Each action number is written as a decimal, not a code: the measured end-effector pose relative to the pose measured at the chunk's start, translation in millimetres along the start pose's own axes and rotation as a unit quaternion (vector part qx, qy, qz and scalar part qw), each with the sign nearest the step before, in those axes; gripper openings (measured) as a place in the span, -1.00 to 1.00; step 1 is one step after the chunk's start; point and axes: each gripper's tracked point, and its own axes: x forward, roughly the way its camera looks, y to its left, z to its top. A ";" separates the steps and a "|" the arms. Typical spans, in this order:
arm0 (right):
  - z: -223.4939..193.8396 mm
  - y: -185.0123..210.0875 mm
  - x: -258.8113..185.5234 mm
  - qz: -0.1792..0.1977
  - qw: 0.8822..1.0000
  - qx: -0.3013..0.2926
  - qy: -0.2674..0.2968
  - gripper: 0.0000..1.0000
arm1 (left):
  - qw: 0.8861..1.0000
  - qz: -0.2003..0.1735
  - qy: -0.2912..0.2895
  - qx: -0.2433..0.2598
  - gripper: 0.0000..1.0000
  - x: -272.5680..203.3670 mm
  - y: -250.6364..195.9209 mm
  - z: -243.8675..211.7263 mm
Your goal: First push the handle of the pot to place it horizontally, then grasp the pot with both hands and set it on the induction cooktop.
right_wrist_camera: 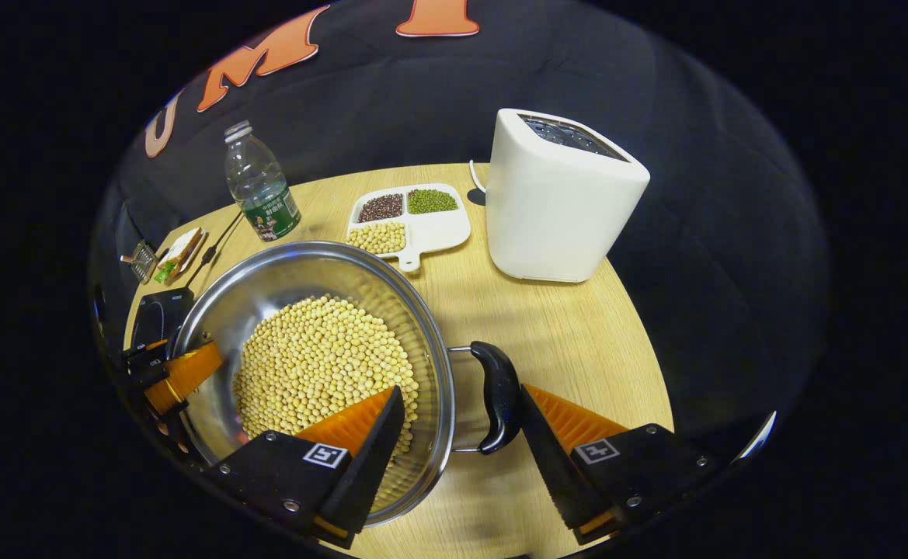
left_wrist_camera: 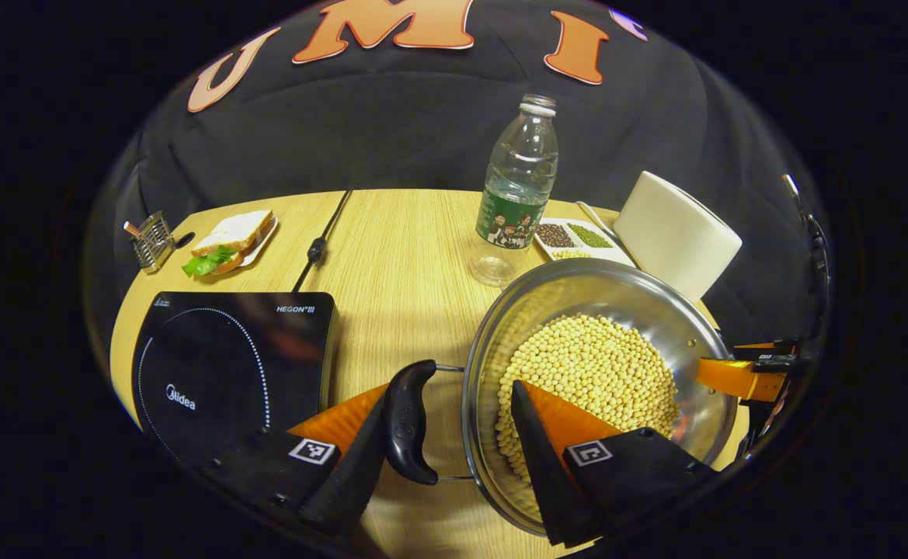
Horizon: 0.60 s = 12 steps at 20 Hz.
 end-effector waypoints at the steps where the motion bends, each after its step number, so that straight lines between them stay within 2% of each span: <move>1: 0.0 -1.4 2.3 -0.002 1.000 0.002 0.001 0.82 | 1.000 0.001 -0.003 0.007 0.80 3.2 -1.9 1.7; 2: -1.1 -1.7 3.5 -0.003 1.000 0.005 0.002 0.82 | 1.000 0.004 -0.006 0.013 0.85 5.9 -1.5 3.2; 7: -2.1 -8.6 9.8 -0.018 1.000 0.006 0.003 0.76 | 1.000 0.016 -0.011 0.023 0.75 18.0 3.3 4.4; 9: -2.2 -11.1 15.7 -0.028 1.000 0.005 0.001 0.68 | 0.999 0.027 -0.017 0.034 0.73 21.5 5.7 7.1; 12: -2.6 -13.0 15.1 -0.029 1.000 0.010 0.001 0.48 | 0.998 0.024 -0.027 0.043 0.65 26.3 5.5 11.4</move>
